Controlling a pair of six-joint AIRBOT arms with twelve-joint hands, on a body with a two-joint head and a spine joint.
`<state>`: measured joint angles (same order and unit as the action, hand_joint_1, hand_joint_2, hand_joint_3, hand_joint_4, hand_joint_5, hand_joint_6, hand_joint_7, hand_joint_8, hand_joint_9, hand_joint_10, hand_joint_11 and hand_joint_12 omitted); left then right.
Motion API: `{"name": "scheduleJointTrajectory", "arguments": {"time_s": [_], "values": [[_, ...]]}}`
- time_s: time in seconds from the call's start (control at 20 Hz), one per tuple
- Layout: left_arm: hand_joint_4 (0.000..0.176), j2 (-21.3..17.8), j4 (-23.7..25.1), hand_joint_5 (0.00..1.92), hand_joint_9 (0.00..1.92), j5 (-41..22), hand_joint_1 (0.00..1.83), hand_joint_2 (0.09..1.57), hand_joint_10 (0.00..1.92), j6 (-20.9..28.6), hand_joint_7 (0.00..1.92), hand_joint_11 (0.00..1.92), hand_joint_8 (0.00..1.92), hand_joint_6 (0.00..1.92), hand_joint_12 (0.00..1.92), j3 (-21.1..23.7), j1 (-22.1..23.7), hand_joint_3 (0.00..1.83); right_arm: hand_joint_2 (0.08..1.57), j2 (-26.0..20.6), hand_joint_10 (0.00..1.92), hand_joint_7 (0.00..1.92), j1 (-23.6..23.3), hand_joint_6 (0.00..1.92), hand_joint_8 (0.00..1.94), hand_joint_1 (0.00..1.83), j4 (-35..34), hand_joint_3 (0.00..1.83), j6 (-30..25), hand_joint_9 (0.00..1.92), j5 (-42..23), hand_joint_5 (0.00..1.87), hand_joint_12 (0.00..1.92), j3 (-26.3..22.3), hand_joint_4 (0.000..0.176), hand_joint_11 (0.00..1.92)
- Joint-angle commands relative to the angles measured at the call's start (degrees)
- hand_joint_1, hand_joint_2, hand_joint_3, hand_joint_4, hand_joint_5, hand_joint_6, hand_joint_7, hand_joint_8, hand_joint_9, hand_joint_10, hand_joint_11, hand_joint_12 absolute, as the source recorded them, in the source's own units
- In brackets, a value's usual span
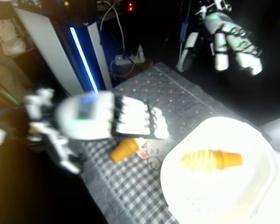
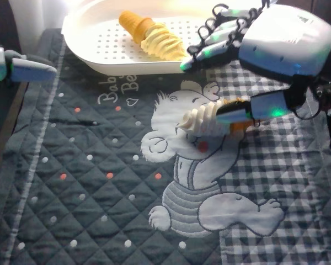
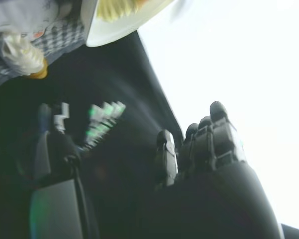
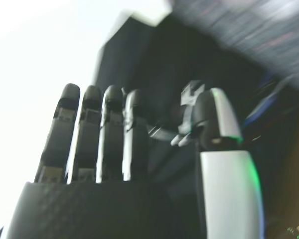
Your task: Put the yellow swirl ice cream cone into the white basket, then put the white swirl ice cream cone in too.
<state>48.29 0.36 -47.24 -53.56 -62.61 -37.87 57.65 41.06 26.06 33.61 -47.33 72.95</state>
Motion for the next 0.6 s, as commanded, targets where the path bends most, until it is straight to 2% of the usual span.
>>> {"name": "scheduleJointTrajectory", "arguments": {"time_s": [0.0, 0.05, 0.15, 0.2, 0.3, 0.35, 0.4, 0.45, 0.5, 0.55], "values": [[0.107, -0.36, -0.72, 0.18, 0.00, -8.74, 0.84, 0.88, 0.00, 0.49, 0.01, 0.00, 0.00, 0.01, 0.22, 0.69, -0.55, 0.00, 1.02, 0.16, 0.01, 0.54, -0.65, 0.00, 0.01, 0.73, -1.79, 0.00, 0.00, 0.53, -2.99, 0.62, 0.95, 0.48, 0.085, 0.12], [0.093, -0.61, -2.29, 0.20, 0.01, -9.89, 0.87, 0.88, 0.00, 0.49, 0.02, 0.00, 0.01, 0.01, 0.23, 0.92, -2.06, 0.00, 1.01, 1.40, 0.01, 0.57, -0.65, 0.00, 0.01, 0.77, -0.37, 0.00, 0.00, 0.54, -0.46, 0.63, 0.95, 1.27, 0.079, 0.12], [0.107, -0.55, -4.37, 0.21, 0.01, -10.85, 0.91, 0.88, 0.00, 0.49, 0.03, 0.00, 0.00, 0.00, 0.17, 0.82, -3.49, 0.00, 0.96, 3.26, 0.01, 0.65, -0.65, 0.00, 0.00, 0.86, 1.65, 0.00, 0.00, 0.65, 2.89, 0.64, 0.87, 2.57, 0.031, 0.23], [0.107, -0.55, -4.74, 0.20, 0.00, -11.19, 0.90, 0.89, 0.00, 0.50, 0.03, 0.00, 0.00, 0.00, 0.17, 0.84, -3.94, 0.00, 0.97, 3.96, 0.00, 0.61, -0.65, 0.00, 0.00, 0.86, 2.41, 0.00, 0.00, 0.63, 4.35, 0.62, 0.84, 3.00, 0.040, 0.22], [0.099, -0.55, -4.78, 0.22, 0.03, -11.62, 0.89, 0.90, 0.01, 1.01, 0.06, 0.00, 0.01, 0.01, 0.27, 0.92, -4.42, 0.00, 0.96, 4.41, 0.00, 0.58, -0.64, 0.00, 0.00, 0.91, 2.42, 0.00, 0.00, 0.60, 5.37, 0.58, 0.89, 3.30, 0.027, 0.21], [0.104, -0.55, -4.78, 0.22, 0.03, -11.97, 0.88, 0.90, 0.00, 1.45, 0.05, 0.00, 0.00, 0.01, 0.27, 0.94, -4.78, 0.00, 0.94, 4.71, 0.00, 0.57, -0.64, 0.00, 0.00, 0.95, 2.35, 0.00, 0.00, 0.59, 5.81, 0.57, 0.94, 3.46, 0.026, 0.18], [0.110, -0.55, -4.84, 0.21, 0.02, -12.24, 0.89, 0.91, 0.00, 1.77, 0.04, 0.00, 0.00, 0.00, 0.23, 0.94, -5.16, 0.00, 0.94, 4.93, 0.00, 0.53, -0.64, 0.00, 0.00, 0.96, 2.35, 0.00, 0.01, 0.54, 6.24, 0.51, 0.98, 3.64, 0.042, 0.11], [0.108, -0.53, -5.08, 0.21, 0.02, -12.77, 0.89, 0.91, 0.00, 2.21, 0.04, 0.00, 0.01, 0.00, 0.22, 0.94, -5.78, 0.00, 0.94, 5.42, 0.00, 0.49, -0.64, 0.00, 0.00, 0.93, 2.36, 0.00, 0.01, 0.51, 6.94, 0.46, 0.97, 4.05, 0.058, 0.09], [0.108, -0.50, -5.19, 0.21, 0.02, -12.97, 0.88, 0.91, 0.01, 2.36, 0.05, 0.00, 0.01, 0.00, 0.22, 0.95, -6.03, 0.00, 0.94, 5.70, 0.00, 0.47, -0.64, 0.00, 0.00, 0.93, 2.35, 0.00, 0.01, 0.50, 7.22, 0.44, 0.93, 4.29, 0.064, 0.10], [0.110, -0.46, -5.32, 0.21, 0.02, -13.15, 0.89, 0.90, 0.00, 2.40, 0.05, 0.00, 0.00, 0.00, 0.17, 0.95, -6.27, 0.00, 0.94, 6.11, 0.00, 0.46, -0.64, 0.00, 0.00, 0.91, 2.22, 0.00, 0.01, 0.49, 7.45, 0.43, 0.91, 4.59, 0.060, 0.09]]}}
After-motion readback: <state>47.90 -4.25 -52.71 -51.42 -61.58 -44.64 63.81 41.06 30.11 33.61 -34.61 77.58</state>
